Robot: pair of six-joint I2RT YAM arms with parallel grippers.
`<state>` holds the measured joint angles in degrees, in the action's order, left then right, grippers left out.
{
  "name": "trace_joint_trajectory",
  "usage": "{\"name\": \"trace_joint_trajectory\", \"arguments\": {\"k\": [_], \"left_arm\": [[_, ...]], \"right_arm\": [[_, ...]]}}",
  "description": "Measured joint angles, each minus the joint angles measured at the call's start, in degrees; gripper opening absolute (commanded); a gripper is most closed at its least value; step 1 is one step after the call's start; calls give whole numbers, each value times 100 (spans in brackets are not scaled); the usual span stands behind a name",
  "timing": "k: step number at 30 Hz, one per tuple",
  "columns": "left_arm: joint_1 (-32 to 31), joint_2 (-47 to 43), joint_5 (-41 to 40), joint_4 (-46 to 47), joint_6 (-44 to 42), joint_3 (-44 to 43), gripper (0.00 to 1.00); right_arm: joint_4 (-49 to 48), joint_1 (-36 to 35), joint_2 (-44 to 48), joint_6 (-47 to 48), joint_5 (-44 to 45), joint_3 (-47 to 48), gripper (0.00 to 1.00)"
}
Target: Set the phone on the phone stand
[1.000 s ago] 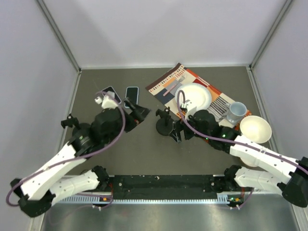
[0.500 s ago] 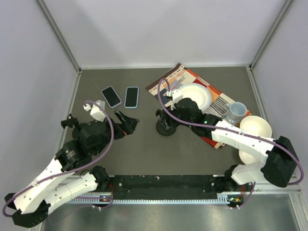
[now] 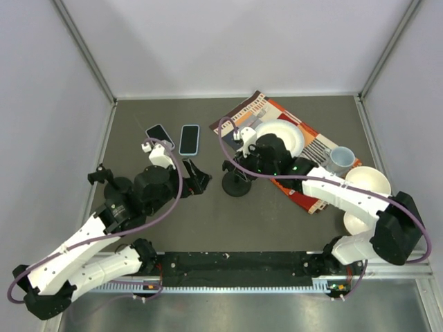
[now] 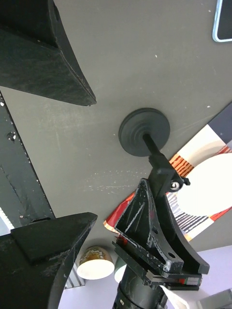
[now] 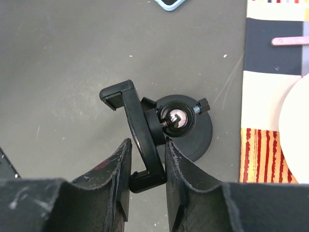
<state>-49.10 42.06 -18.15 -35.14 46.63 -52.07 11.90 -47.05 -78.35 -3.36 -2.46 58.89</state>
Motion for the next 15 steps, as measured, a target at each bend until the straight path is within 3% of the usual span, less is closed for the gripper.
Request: {"name": "trace_joint_trajectory", "arguments": {"k": [5,6,7,8,13,15], "left_arm": [[136,378,280,238,-170,-120,97],[190,485,367,260,-205,-184,98],[267,621,466,273,-247,-238,98],[382,748,623,269,-297,-304,98],[1510,1241,1672,192,-570,-564,99],[2194,1633,2177,81,-820,-798,99]], "right_arm": [[55,415,0,387,-1134,0,0],[76,463,-2,457,-1268,0,26],[94,483,-7,514,-1335,2,38],[105,485,-9,570,-1375,4,57],[315,479,33,417,-1392,15,93],[437,479,203,186,-1329,11,99]]}}
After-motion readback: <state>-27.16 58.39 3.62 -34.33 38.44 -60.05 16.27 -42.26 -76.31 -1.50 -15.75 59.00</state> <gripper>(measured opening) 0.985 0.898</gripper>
